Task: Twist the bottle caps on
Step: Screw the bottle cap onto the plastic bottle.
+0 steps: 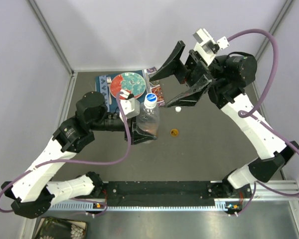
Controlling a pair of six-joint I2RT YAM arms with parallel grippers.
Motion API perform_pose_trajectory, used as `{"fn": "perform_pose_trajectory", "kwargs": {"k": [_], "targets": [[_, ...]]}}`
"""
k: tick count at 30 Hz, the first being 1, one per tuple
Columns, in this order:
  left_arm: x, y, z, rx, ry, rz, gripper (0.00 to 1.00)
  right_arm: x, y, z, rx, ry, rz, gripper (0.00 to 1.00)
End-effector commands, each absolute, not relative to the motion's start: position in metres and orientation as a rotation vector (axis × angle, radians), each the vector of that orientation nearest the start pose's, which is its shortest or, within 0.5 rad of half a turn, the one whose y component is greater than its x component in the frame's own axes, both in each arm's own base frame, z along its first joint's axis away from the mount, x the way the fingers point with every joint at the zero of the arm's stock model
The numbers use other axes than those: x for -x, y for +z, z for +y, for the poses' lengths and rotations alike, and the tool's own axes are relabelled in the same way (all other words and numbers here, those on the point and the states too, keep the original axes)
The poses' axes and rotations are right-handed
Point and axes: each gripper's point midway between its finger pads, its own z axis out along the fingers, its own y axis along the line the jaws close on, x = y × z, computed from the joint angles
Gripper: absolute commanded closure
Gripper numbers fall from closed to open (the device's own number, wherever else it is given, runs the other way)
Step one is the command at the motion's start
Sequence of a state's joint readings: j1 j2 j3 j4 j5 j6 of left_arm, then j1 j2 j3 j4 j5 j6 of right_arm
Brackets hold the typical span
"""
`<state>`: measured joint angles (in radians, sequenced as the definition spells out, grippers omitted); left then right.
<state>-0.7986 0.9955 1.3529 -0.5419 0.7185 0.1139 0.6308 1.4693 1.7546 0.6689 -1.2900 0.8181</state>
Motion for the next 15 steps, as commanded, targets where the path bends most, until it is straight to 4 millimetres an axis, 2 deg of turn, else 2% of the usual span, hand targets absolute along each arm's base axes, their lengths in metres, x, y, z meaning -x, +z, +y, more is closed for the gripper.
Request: {"fn": "perform_pose_trajectory", "kwargs": {"k": [1,7,15], "targets": [[-0.109,0.413,-0.285,-1.292,-1.189,1.226,0.77,-0.111,0.567,0.304,1.441,1.589,0.607,0.11],[-0.11,0.408,-0.288,-1.312,-1.2,1.215,0.76,-0.112,0.568,0.31,1.451,1.651,0.614,0.12],[-0.116,0.402,-0.287,-1.299,-1.165,1.235,0.75,-0.099,0.566,0.316,1.494,1.669,0.589,0.15]]}}
